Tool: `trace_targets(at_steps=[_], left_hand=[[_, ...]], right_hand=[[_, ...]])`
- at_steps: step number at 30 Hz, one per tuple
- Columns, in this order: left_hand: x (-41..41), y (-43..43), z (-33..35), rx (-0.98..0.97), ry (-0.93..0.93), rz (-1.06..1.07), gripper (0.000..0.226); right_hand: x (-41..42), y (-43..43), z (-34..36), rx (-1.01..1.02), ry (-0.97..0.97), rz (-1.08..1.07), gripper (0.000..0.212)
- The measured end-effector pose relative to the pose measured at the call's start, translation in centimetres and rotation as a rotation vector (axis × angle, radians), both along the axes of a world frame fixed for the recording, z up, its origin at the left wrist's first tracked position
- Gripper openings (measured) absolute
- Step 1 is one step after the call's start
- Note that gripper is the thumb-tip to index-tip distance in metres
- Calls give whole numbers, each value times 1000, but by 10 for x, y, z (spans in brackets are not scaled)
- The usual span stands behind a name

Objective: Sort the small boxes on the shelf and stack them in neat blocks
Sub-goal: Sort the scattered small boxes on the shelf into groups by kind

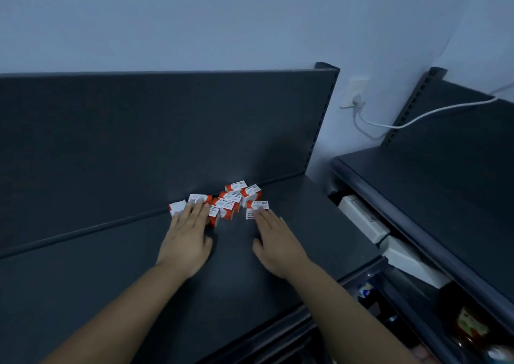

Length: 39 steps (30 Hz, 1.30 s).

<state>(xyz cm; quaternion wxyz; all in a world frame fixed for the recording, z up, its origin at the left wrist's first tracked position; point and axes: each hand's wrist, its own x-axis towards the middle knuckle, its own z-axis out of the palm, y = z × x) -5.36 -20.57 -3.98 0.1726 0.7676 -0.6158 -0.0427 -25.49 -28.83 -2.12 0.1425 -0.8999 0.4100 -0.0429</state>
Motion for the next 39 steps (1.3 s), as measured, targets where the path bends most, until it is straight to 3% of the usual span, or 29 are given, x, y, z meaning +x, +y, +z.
trace_targets(at_steps=[6,10,14,17,21,24,28,33,34,36,37,39], left_hand=[[-4,-6,-11,-78,-107,148,58],[-12,-7,-6,-173,-83,266,32],[-21,1,0,-125,-5,289,35],[-26,9,-2,-119,206,244,33],[-34,19,-4,-136,679,265,19],[-33,23,-7,-100,760,327,10],[-29,26,-12,-74,708,361,12],[-31,33,-2,-138,1013,286,25],[-30,35,-1,-148,1075,257,30],[-29,40,-4,-175,1159,191,61],[-29,42,-7,-177,1146,169,72],[-27,45,-13,-173,1042,147,69]], right_hand=[[0,-37,1,-70,-111,112,64],[-3,-55,-1,-69,-199,148,57],[-2,-67,-9,-84,-253,220,45],[-3,-73,-14,17,-355,181,40],[-8,-69,-11,378,-688,58,29],[-5,-58,-7,606,-804,118,22],[10,-38,-8,720,-751,188,20],[28,-29,-15,635,-625,208,19],[30,-28,-17,609,-618,217,19],[32,-25,-19,591,-604,219,20],[33,-24,-19,594,-593,211,21],[35,-19,-20,604,-572,209,21]])
